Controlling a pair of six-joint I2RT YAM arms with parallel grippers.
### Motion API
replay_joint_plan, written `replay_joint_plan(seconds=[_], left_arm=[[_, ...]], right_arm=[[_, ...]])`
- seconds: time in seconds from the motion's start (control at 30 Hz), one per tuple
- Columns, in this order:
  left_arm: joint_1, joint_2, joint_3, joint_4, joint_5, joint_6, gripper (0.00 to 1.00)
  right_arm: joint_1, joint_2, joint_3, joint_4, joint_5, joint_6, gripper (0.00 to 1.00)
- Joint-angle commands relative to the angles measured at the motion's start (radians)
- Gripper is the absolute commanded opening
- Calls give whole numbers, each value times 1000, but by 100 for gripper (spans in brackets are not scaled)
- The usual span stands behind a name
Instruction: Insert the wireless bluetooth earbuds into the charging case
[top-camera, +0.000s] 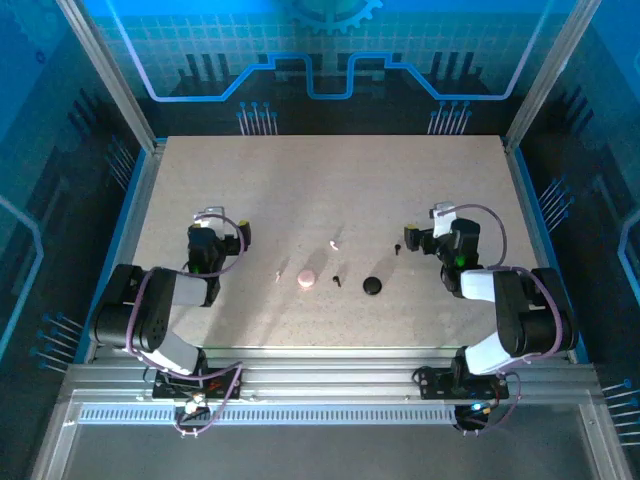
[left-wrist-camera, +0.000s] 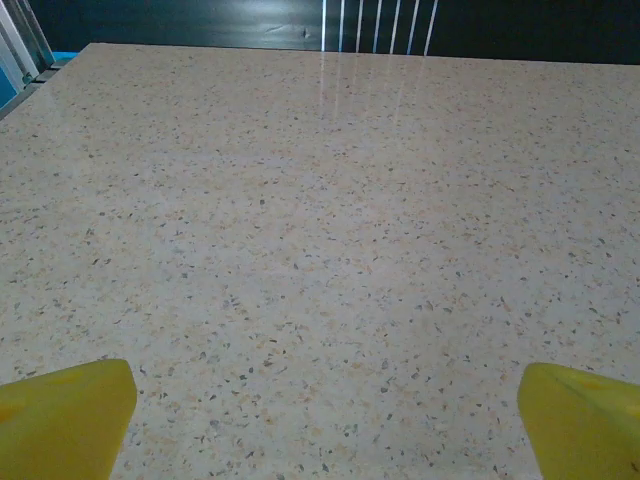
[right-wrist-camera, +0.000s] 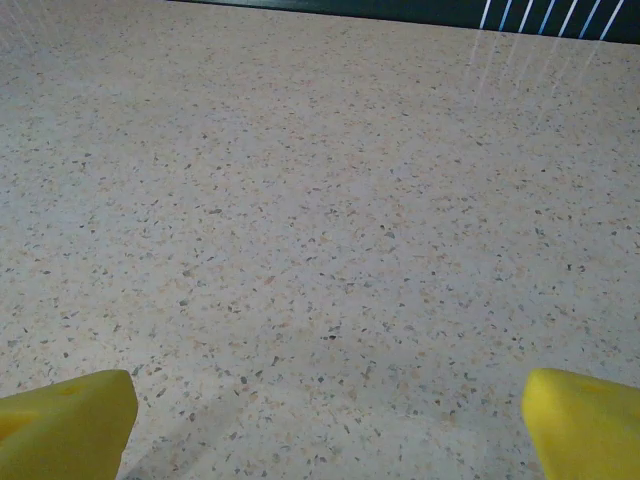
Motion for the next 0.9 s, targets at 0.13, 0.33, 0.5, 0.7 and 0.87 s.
replay_joint_plan(seconds=[0.13,0.33,0.5,0.7,0.87], left_arm=[[8,1,22,-1,19,7,99],[8,2,24,-2,20,7,99],[8,1,25,-5,21,7,99],[8,2,25,-5,21,7,99],[18,1,30,-17,43,0,99]], right_arm=[[8,-5,11,10,9,-4,100],[9,-5,11,10,9,-5,100],[9,-5,11,11,10,-5,100],[9,-5,11,11,9,-5,100],[7,-5,11,12,5,-4,100]])
